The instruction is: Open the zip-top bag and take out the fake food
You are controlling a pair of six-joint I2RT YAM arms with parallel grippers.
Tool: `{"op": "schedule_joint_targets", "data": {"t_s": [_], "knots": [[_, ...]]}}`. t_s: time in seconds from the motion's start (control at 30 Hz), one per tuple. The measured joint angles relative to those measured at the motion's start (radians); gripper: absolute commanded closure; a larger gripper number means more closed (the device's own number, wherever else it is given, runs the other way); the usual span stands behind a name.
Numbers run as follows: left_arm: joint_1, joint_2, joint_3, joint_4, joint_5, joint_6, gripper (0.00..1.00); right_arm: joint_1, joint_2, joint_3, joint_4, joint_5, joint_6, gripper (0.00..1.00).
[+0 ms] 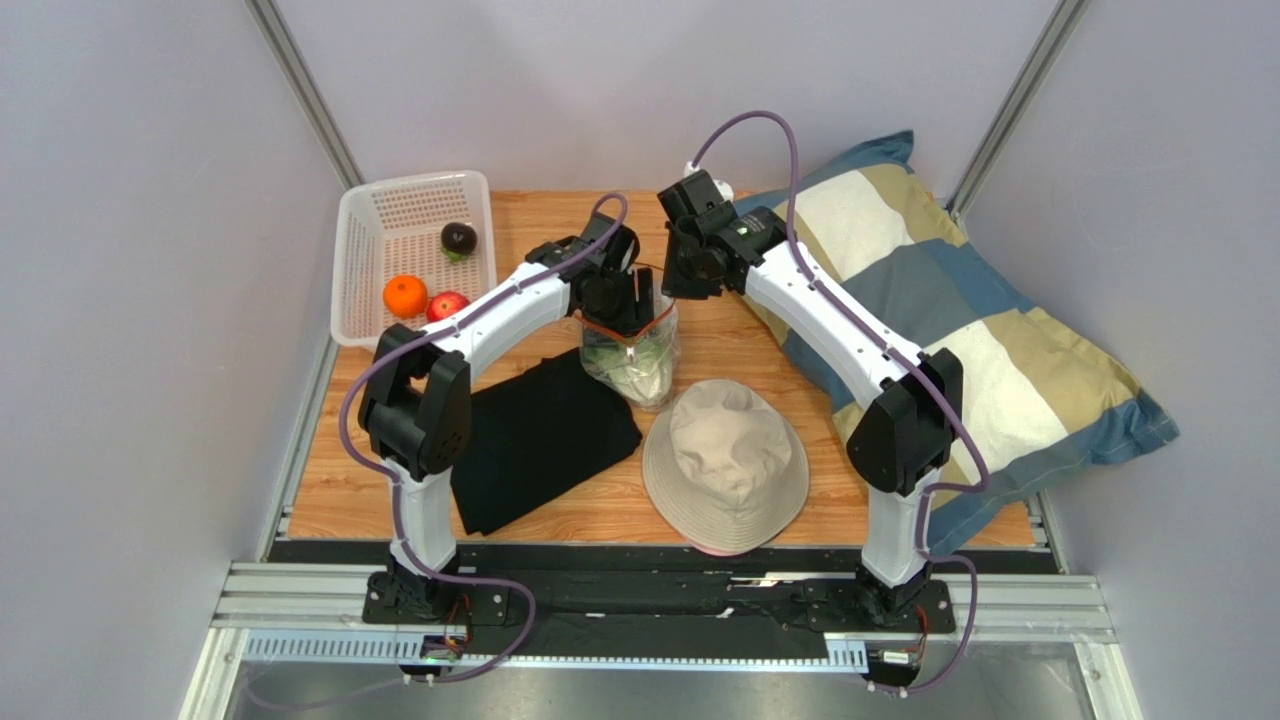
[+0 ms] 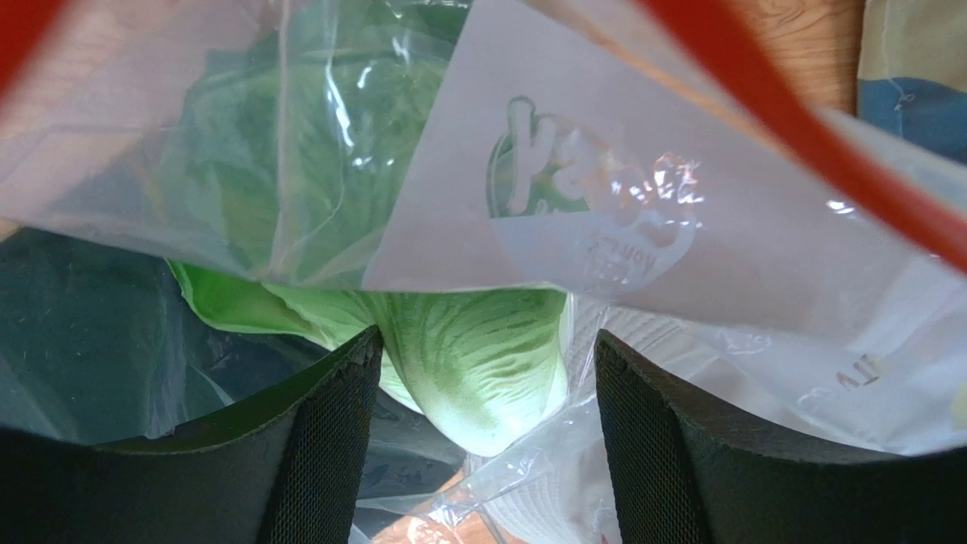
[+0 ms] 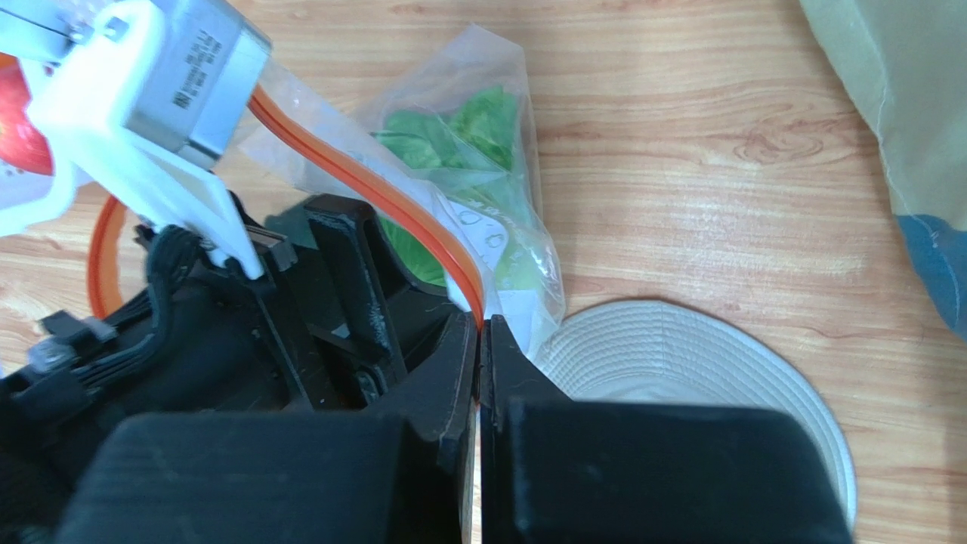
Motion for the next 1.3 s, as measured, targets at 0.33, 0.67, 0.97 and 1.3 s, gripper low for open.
{"op": "schedule_joint_targets", "data": {"t_s": [0.33,0.67,0.97,1.3], "knots": [[0.000,0.035,0.003,0.001,0.006,0.002,0.13,0.000,0.000,-0.035,0.009,-0.033,0.006,1.00],[-0.002,0.079,0.006,-0.017,-0.030,0.000,0.19,0.002,0.000,-0.035,0.009,-0.046,0.005,1.00],[-0.001,0.121,0.026,-0.015,-0.030,0.035,0.73,0.002,0.000,-0.036,0.009,-0.070,-0.009,0.73],[0.064,0.105,0.053,0.006,0.064,0.095,1.00,-0.053,-0.057,-0.083,0.016,-0.165,-0.064,0.20]]}}
